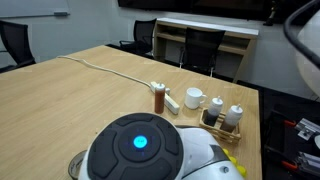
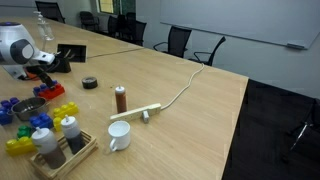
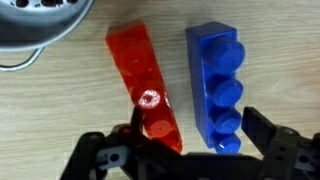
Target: Align the blue and orange legos together then put the purple legos on top of the blue and orange legos
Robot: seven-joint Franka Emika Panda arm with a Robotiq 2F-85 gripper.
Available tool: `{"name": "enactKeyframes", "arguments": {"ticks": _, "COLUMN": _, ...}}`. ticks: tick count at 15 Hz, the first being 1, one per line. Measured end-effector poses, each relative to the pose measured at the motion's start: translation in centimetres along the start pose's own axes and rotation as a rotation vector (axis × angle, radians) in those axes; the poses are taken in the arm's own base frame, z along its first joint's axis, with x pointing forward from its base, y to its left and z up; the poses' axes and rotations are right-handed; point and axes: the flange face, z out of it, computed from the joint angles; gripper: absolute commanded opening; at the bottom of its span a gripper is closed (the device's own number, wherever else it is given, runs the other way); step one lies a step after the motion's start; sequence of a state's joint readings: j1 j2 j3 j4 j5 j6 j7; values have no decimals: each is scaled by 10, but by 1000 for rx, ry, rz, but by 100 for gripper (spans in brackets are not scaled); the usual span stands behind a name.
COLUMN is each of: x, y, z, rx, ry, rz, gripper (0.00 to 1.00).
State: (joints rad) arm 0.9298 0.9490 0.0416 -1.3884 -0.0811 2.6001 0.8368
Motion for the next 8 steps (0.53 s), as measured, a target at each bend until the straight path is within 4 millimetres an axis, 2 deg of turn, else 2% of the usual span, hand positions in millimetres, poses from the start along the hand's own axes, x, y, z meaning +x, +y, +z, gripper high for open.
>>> {"name": "enactKeyframes", "arguments": {"ticks": 8, "x": -2, "y": -9, "z": 7, "rx": 24, "ry": -8, "rz": -35, "gripper": 100}}
